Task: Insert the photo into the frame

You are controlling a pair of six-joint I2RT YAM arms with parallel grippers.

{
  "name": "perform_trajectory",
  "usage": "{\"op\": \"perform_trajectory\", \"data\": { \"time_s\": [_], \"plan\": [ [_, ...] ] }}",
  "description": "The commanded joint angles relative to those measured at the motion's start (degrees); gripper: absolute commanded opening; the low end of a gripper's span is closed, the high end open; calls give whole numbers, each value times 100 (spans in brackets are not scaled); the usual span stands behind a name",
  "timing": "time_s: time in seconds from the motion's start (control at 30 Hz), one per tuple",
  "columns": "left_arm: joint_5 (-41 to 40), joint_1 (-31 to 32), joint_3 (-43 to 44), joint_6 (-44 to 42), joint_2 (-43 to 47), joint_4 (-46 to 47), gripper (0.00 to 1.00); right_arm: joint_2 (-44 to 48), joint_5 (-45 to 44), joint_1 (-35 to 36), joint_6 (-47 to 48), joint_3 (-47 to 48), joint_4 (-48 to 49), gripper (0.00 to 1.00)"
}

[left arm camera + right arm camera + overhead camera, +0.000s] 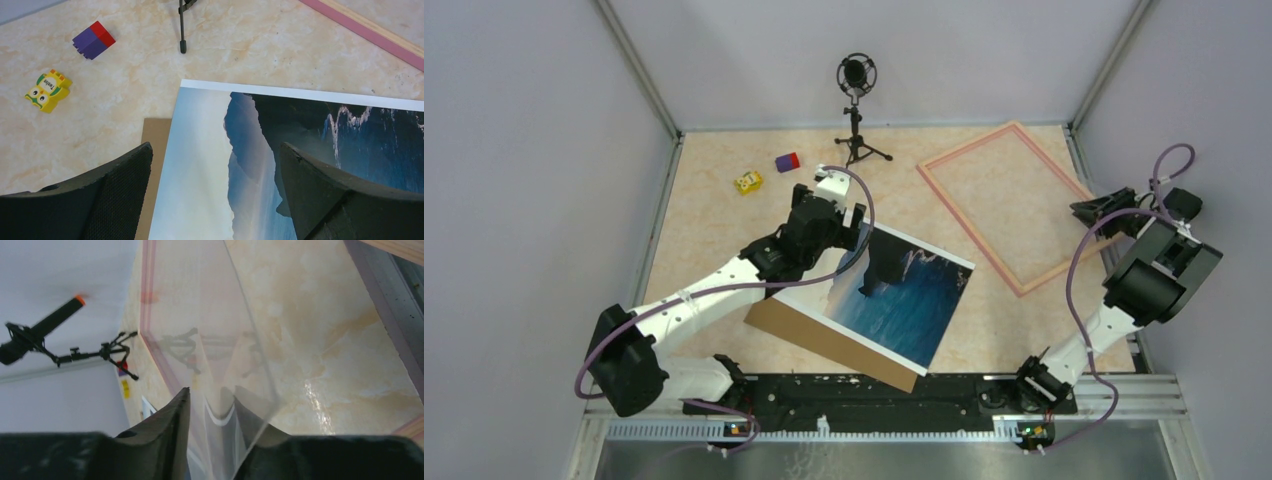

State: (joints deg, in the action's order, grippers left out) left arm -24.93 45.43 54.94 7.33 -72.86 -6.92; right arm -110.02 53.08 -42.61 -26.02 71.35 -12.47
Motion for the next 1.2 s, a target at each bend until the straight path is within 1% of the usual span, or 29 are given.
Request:
{"op": "perform_trajectory", "data": {
  "time_s": [0.0, 0.07, 0.1, 0.2, 0.27, 0.37, 0.43, 0.53, 0.6, 0.67, 0.73, 0.83, 0.87, 0.97, 1.07, 1.1, 1.13, 1.17],
  "plan": [
    [33, 26, 37, 62, 166, 176, 99, 129, -383, 142, -900, -656, 1543, 33],
    [120, 19, 35, 104, 147, 192, 99, 286, -710, 318, -1329, -1040, 2290, 36],
    [165, 25, 28, 128, 123, 202, 99, 358, -944, 388, -1490, -1227, 2547, 39],
    [273, 18, 37, 221, -16, 192, 99, 710, -1730, 446, -1897, -1824, 3050, 47],
    [308, 21, 60, 264, -93, 158, 99, 1017, -2039, 489, -2467, -2595, 4133, 51],
    [377, 16, 97, 296, -165, 197, 99, 1291, -2653, 668, -3346, -3583, 5475, 52],
    [492, 11, 113, 332, -200, 207, 99, 1313, -2971, 911, -3742, -3968, 6240, 53],
    [545, 17, 118, 348, -201, 184, 99, 1445, -3633, 1164, -4113, -4384, 6556, 53],
    [496, 14, 98, 340, -157, 180, 99, 1579, -3878, 1295, -4291, -4682, 6724, 54],
    [459, 18, 79, 316, -97, 187, 99, 1818, -4057, 1376, -4341, -4890, 6492, 54],
    [435, 10, 79, 294, -46, 178, 99, 2081, -4181, 1461, -4266, -4901, 5806, 56],
    [444, 15, 70, 278, 19, 181, 99, 2447, -4388, 1594, -3968, -4473, 4011, 63],
    [438, 11, 70, 278, 43, 177, 99, 2535, -4413, 1619, -3832, -4339, 3553, 65],
    [445, 17, 71, 275, 92, 182, 99, 2785, -4541, 1698, -3335, -3954, 2188, 78],
    [472, 12, 70, 286, 129, 173, 99, 2924, -4562, 1701, -2608, -3627, 1080, 86],
    [479, 18, 70, 298, 136, 163, 99, 3002, -4568, 1702, -2391, -3569, 834, 87],
    [479, 14, 70, 303, 143, 157, 99, 3092, -4519, 1701, -2233, -3542, 683, 91],
    [491, 14, 70, 310, 149, 156, 99, 3199, -4460, 1703, -2106, -3497, 500, 93]
  ]
}}
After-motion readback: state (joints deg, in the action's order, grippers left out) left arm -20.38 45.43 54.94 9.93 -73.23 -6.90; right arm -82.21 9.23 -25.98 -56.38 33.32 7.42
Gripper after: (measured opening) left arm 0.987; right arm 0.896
